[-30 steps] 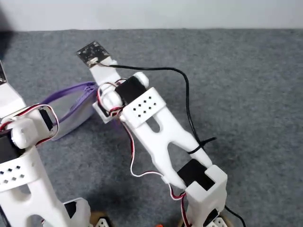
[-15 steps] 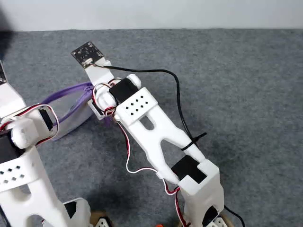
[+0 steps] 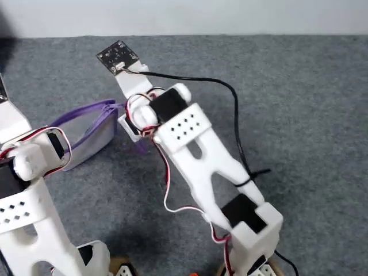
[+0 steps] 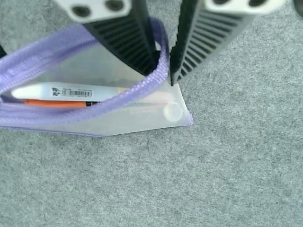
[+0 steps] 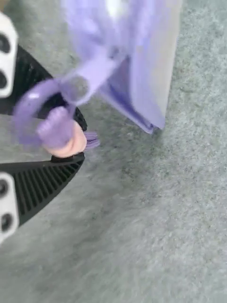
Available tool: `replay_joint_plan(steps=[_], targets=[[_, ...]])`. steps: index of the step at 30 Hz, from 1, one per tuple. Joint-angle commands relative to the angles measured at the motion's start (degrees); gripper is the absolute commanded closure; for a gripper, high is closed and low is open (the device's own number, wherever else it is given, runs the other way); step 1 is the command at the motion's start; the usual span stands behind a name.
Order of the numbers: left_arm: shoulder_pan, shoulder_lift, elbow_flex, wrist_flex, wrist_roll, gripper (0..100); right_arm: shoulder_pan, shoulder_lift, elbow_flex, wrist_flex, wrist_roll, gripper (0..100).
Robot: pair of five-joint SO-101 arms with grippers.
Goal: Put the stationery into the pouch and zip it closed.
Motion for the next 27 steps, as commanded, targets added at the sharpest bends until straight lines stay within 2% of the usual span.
replay_joint_plan(steps=[1, 5, 12, 22, 27], targets=[[0.6, -0.5, -0.4, 0.7, 0.2, 98, 0.7, -7.9, -0.4, 3.9, 0.9, 99.0], [2.3, -3.6, -0.4, 0.7, -0.9, 97, 0.7, -13.0, -0.4, 7.7, 0.9, 99.1], [11.4, -16.2, 0.0, 0.7, -0.7, 80, 0.5, -18.6, -0.4, 6.5, 0.9, 99.1], [12.0, -25.8, -0.4, -0.4, -0.6, 79, 0.7, -21.8, -0.4, -2.3, 0.7, 99.1], [12.0, -30.2, -0.2, -0.5, 2.8, 79, 0.8, -23.0, -0.4, -2.7, 0.9, 99.1]])
